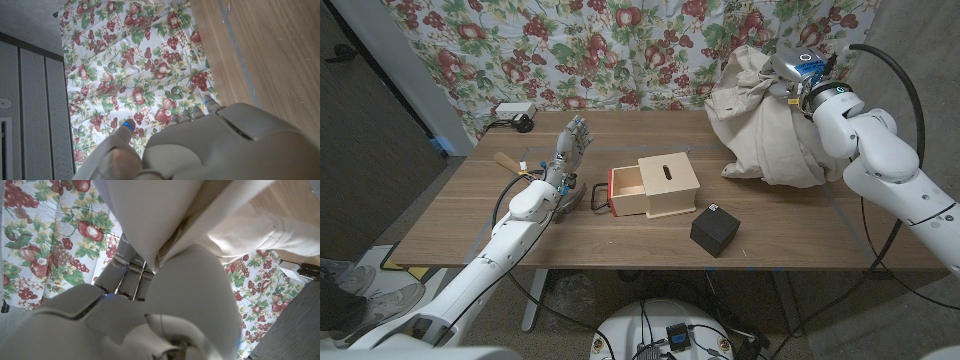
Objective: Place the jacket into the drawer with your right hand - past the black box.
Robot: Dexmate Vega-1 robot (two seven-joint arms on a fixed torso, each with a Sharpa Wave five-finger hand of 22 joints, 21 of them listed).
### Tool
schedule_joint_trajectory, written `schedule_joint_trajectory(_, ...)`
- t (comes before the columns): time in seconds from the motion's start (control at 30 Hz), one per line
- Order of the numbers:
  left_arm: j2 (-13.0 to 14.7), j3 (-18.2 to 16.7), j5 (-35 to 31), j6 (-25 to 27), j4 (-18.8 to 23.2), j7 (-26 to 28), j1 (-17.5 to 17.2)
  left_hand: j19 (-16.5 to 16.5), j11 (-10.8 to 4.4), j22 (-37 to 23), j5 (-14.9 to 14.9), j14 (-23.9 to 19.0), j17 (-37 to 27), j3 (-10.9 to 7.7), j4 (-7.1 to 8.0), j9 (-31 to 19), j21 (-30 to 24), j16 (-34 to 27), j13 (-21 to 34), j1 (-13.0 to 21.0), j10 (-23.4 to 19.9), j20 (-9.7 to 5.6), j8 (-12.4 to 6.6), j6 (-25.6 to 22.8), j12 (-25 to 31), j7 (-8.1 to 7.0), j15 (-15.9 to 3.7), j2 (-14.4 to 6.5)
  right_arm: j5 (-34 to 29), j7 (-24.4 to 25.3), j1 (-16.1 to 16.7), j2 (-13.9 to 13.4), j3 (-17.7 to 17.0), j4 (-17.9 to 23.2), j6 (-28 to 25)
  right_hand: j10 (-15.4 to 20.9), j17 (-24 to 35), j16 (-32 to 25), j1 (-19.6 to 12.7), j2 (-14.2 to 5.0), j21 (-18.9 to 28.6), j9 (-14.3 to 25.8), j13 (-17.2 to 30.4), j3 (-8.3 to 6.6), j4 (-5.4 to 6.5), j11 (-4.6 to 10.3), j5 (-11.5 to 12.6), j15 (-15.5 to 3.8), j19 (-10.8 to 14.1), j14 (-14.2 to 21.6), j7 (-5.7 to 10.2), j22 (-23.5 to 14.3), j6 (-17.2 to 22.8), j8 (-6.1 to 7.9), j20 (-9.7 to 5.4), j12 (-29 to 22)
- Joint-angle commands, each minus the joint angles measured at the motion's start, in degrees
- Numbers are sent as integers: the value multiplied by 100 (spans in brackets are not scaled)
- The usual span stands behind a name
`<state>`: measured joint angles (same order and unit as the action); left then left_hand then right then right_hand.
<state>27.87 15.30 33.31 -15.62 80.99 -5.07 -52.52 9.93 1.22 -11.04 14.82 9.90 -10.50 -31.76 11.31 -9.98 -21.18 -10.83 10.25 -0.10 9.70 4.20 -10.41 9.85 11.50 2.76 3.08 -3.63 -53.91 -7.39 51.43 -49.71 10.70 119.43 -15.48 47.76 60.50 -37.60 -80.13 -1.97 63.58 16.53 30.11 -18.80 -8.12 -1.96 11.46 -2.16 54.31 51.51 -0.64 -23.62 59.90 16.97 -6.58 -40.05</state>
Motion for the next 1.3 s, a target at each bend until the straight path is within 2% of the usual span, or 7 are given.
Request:
schedule_joint_trajectory(0.03,8,-6,11,2,-27,-26,8,110,35,-24,-10,732,-10,-23,2,-24,13,-10,32,8,763,10,-18,727,4,-14,27,-728,-49,-11,-112,87,6,99,162,29,26,11,-603,-547,46,26,35,24,23,-2,41,-969,-157,549,-191,-7,254,48,-645,-15)
schedule_joint_trajectory(1.3,-5,-54,65,-80,-157,-96,60,104,31,-24,-9,729,-10,-26,2,-24,26,-10,31,9,760,4,-18,725,4,-11,22,-727,-69,55,-435,378,69,386,722,73,141,105,-635,-543,187,90,87,70,32,-4,68,-966,-226,589,-164,119,272,3,-647,52)
